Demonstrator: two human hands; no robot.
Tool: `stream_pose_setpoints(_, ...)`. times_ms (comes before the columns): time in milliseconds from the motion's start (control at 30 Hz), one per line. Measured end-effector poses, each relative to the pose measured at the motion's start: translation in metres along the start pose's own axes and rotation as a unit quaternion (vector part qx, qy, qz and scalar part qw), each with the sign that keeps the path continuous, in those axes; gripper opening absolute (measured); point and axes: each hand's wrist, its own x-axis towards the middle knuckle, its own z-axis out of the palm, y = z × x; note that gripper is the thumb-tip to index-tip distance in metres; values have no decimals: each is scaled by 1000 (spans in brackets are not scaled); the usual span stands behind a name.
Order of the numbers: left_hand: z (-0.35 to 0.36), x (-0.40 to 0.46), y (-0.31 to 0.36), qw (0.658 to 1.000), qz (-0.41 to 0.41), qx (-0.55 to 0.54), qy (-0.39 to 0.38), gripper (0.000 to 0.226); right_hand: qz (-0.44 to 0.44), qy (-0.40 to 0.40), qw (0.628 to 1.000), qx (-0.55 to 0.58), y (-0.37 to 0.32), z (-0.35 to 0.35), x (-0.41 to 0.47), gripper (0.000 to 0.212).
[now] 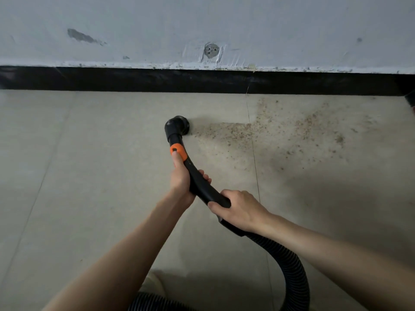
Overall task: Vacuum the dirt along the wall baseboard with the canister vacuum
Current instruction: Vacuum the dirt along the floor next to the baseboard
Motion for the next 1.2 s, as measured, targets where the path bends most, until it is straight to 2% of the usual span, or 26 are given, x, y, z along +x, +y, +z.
stream_pose_setpoints(67, 5, -2, -3, 1000, 3, 12, 7, 83, -4, 9, 1000, -22, 0, -1, -2, 45)
stream_pose_setpoints(200, 12, -1, -7, 999, 6, 37, 12, 77, -2, 38, 998, -47, 2, -1, -4, 49)
stream_pose_setpoints(300, 14, 1, -13, 998, -7, 65, 0, 68, 0, 51, 998, -47, 7, 3, -12, 48)
stream_pose_setpoints(633, 57, 0, -25, 988, -36, 135, -68, 64, 56, 105, 991, -55, 21, -13, -23, 38)
stream_pose_setpoints(800, 75, 1, -29, 982, -49, 165, -77, 76, 76, 125, 988, -46, 29, -18, -26, 38)
stream_pose_setpoints(1200, 110, -2, -40, 967, -74, 224, -97, 64, 117, 154, 981, 1, 50, -28, -32, 37)
